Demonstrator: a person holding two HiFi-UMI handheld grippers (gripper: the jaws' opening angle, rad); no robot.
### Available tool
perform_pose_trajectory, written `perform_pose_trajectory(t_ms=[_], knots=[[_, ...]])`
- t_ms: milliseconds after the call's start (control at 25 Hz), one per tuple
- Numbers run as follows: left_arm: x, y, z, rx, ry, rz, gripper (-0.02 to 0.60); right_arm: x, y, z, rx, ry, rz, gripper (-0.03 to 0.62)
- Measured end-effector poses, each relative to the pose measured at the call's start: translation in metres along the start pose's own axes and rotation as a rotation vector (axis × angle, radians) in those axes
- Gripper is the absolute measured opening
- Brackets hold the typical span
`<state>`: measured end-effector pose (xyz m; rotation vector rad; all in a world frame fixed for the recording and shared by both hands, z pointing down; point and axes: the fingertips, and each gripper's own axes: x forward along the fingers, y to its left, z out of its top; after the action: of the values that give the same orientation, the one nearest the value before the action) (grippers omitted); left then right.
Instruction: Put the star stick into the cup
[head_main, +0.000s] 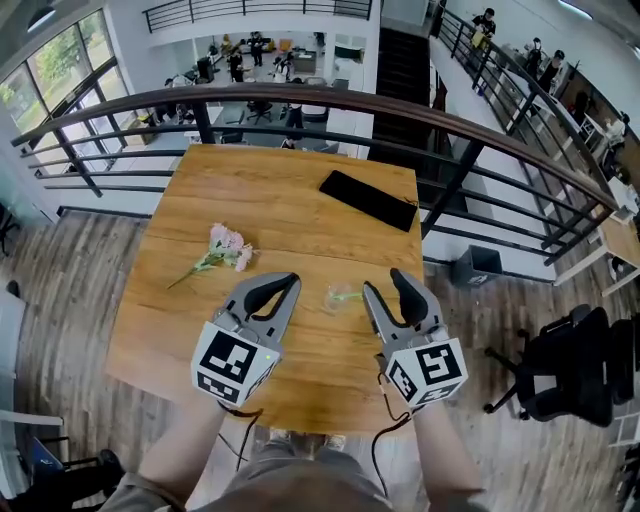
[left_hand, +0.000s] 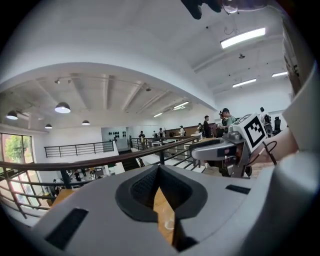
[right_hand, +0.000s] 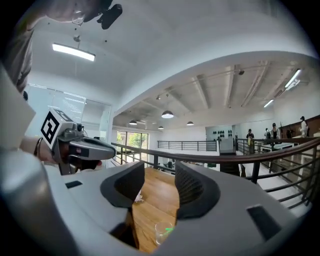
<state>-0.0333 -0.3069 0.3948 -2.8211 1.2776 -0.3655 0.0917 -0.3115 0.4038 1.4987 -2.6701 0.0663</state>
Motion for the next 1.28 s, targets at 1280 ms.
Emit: perform_pose_trajectory(t_ms=[1280], knots=[[-0.098, -0.091, 0.010, -0.035, -0.050, -0.087, 0.015, -0.138, 0.091, 0.016, 0.068, 0.008, 0.132, 0.032]])
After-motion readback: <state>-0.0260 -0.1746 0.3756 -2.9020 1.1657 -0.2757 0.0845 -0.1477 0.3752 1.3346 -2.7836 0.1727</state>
